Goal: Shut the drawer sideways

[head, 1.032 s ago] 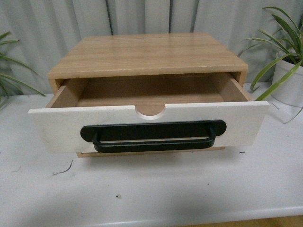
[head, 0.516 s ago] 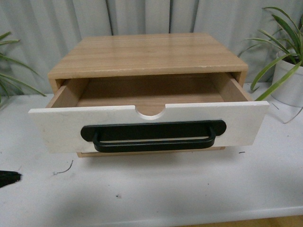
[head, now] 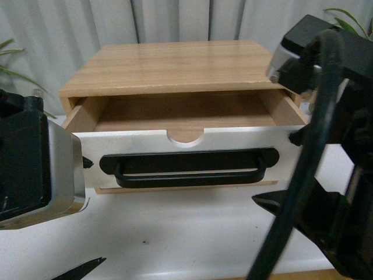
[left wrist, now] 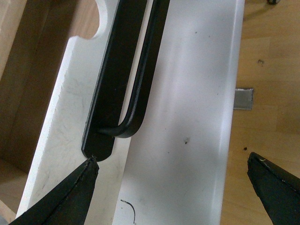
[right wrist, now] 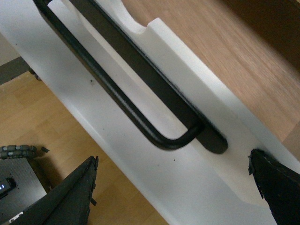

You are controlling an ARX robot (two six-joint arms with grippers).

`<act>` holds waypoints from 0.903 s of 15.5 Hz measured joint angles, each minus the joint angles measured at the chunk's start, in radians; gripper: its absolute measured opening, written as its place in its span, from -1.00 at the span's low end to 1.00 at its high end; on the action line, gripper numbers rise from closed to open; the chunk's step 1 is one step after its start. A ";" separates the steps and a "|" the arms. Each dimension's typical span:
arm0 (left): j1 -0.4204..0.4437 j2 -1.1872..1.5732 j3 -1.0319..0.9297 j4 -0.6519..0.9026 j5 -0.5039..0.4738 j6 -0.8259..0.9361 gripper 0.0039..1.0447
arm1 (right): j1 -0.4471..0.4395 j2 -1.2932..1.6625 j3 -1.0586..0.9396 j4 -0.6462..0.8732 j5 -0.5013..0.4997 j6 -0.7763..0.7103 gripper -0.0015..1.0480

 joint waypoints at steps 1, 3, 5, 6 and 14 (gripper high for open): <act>0.005 0.052 0.024 0.012 -0.011 0.013 0.88 | 0.007 0.063 0.046 -0.002 -0.006 0.001 0.88; 0.009 0.119 0.066 0.061 -0.029 0.024 0.88 | 0.006 0.117 0.093 0.002 -0.012 -0.001 0.87; 0.008 0.204 0.124 0.135 -0.061 0.028 0.88 | 0.003 0.205 0.164 0.058 0.017 0.002 0.87; 0.008 0.250 0.152 0.166 -0.080 0.028 0.88 | -0.002 0.237 0.192 0.079 0.026 0.003 0.87; 0.002 0.496 0.309 0.330 -0.198 0.031 0.88 | -0.021 0.374 0.304 0.157 0.094 0.052 0.87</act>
